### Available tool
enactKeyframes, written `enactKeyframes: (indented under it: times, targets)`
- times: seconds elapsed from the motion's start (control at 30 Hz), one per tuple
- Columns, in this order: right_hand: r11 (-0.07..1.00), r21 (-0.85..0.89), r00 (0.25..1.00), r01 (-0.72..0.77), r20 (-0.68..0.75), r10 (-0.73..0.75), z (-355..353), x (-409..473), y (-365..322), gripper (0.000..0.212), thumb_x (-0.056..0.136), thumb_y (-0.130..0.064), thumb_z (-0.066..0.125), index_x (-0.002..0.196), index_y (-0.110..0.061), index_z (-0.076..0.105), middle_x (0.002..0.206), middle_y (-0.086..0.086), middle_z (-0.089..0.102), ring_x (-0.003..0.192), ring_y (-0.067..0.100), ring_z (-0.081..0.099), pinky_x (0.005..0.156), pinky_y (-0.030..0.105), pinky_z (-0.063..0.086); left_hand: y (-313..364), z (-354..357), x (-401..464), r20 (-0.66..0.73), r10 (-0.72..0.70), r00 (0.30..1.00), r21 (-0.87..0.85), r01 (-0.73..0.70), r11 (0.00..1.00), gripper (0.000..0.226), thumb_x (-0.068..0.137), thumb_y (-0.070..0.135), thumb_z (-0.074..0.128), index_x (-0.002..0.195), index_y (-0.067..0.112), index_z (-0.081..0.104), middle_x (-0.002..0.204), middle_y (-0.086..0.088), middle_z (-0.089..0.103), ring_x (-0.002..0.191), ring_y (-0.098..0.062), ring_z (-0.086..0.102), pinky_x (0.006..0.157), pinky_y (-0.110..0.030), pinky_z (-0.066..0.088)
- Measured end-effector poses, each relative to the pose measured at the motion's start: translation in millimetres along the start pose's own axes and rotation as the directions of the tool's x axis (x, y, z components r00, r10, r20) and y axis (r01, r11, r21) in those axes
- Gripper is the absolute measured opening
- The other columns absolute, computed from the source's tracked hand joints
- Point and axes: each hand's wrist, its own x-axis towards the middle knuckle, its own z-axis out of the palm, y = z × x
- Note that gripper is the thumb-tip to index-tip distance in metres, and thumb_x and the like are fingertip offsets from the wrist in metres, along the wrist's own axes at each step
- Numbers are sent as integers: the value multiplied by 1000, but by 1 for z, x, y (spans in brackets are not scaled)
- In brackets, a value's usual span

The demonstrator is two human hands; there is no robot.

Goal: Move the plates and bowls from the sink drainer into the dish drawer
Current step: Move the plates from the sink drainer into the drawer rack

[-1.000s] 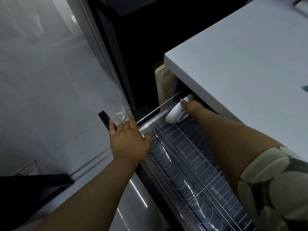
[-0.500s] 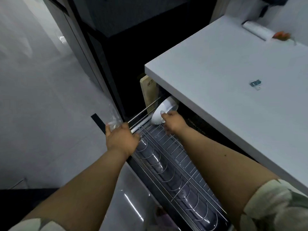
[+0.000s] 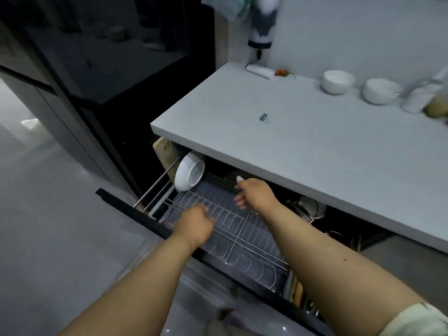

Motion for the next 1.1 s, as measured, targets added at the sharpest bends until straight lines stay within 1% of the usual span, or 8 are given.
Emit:
enactKeyframes:
  times: [0.13,0.33,0.53,0.67,0.83,0.93,1.0,1.1]
  targets:
    - [997,71,993,-13,-115,21,-51,-56,22,29,98,-35,48,90,-9,59,70,11,61,60,22,57,56,29,48,39,32,-31,79,118,990,1,-119,993,28,91,24,53,118,14,57,109,-9,66,95,-25,63,88,-33,51]
    - [980,189,947,-58,-299,114,-127,-125,56,28,99,-33,45,88,-11,57,68,10,59,56,19,55,55,29,47,105,82,-73,184,302,935,10,-309,951,24,91,23,56,113,15,59,103,-5,65,90,-22,62,80,-27,49]
    - [959,282,871,-35,-462,168,-201,-182,85,28,100,-32,45,93,-8,58,67,10,59,54,19,55,52,26,46,174,128,-110,307,447,840,13,-474,881,13,89,21,56,100,15,61,91,-8,67,81,-21,61,78,-33,51]
    - [937,349,797,24,-572,193,-257,-228,105,27,100,-30,45,93,-7,58,67,11,58,54,19,54,55,28,46,222,171,-132,390,514,764,11,-562,827,11,87,24,56,98,23,57,90,-5,71,87,-23,67,84,-38,54]
    - [895,440,669,71,-687,285,-342,-282,146,28,99,-31,46,88,-7,57,68,11,58,55,20,55,55,28,46,286,241,-168,512,566,646,2,-660,751,28,90,25,55,116,15,58,106,-7,68,99,-23,64,92,-32,50]
    - [882,465,571,81,-747,341,-399,-316,175,29,100,-30,45,85,-8,56,67,11,58,57,21,55,52,27,46,322,287,-191,570,584,578,-21,-700,714,32,90,28,55,119,16,57,110,-7,68,100,-23,65,95,-36,50]
    - [881,466,486,81,-790,373,-438,-343,197,29,99,-32,46,85,-9,58,67,10,60,57,21,57,52,27,46,346,318,-210,610,591,528,-23,-733,680,33,91,29,54,120,16,56,110,-6,67,101,-22,64,96,-36,49]
    - [878,468,310,99,-853,420,-489,-391,230,30,97,-33,47,83,-8,59,67,8,63,61,24,60,62,34,50,380,368,-239,663,594,456,-42,-769,638,33,90,28,55,120,15,57,109,-7,68,103,-23,64,97,-38,48]
